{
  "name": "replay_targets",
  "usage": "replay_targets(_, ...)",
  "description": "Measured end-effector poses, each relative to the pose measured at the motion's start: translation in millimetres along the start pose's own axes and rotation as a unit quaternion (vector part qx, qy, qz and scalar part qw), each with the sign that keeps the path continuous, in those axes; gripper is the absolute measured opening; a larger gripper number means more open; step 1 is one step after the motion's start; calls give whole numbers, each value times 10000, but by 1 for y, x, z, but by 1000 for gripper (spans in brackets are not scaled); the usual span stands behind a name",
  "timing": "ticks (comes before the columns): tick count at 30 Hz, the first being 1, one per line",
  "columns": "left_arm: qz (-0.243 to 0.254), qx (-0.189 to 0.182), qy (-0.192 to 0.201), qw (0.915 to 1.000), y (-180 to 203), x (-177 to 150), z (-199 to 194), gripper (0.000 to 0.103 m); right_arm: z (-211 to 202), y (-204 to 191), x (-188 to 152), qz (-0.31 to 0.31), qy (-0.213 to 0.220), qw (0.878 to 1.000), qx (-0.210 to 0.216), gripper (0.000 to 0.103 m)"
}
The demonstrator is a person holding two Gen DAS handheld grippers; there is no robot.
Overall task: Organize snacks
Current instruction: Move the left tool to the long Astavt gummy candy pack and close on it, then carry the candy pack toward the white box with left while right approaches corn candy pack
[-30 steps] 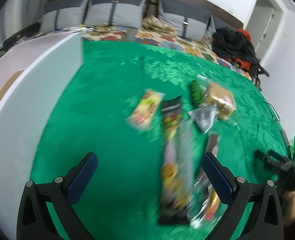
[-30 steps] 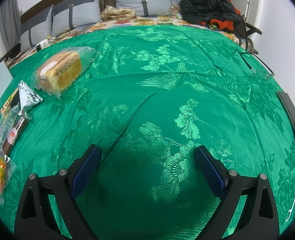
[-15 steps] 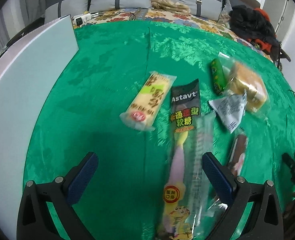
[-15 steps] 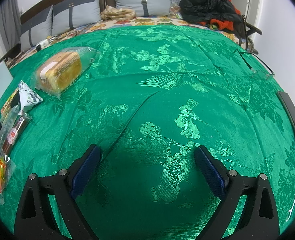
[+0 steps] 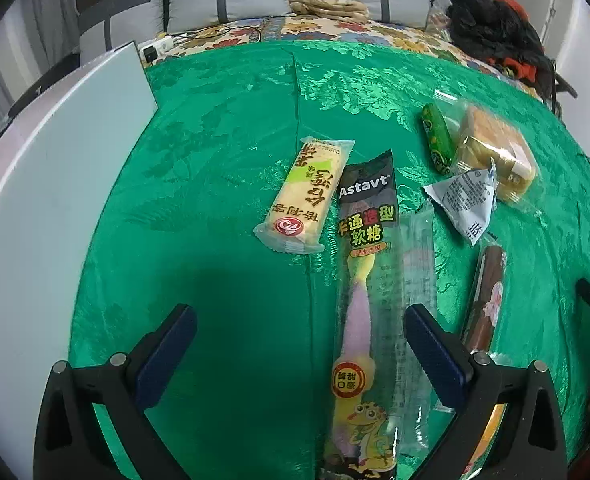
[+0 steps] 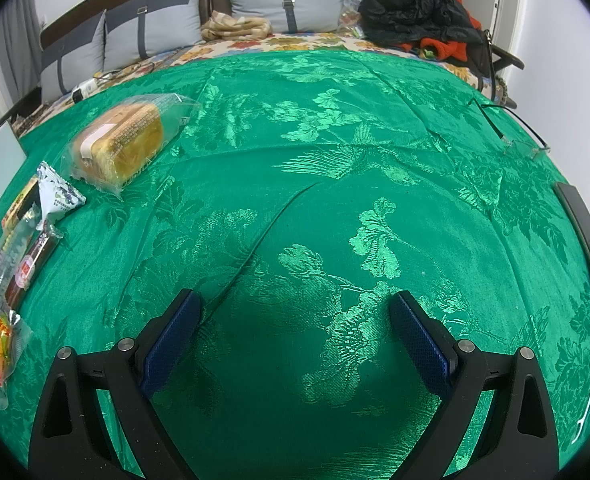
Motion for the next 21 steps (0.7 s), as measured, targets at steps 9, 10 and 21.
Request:
replay_targets(9,515,92,-34,9986,-7,-2,-9,97,0,0,0,-1,0,10000,-1,98)
replay_targets(10,544,56,-43,9985,-5,-1,-8,97,0,0,0,-1,0,10000,-1,98)
replay_targets(21,892,-185,-315,9953,33,-2,2,12,0,0,0,-4,0,10000,-6,98)
Point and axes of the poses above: each gripper's, at about its wrist camera, not at the fingertips, and z roughly the way its jaws point, y to its right, x to its top, the point moved 4 cm from there along z, roughly the way its jaws point, and after that the axes turned 14 degrees about y, right-handed, at the moved point
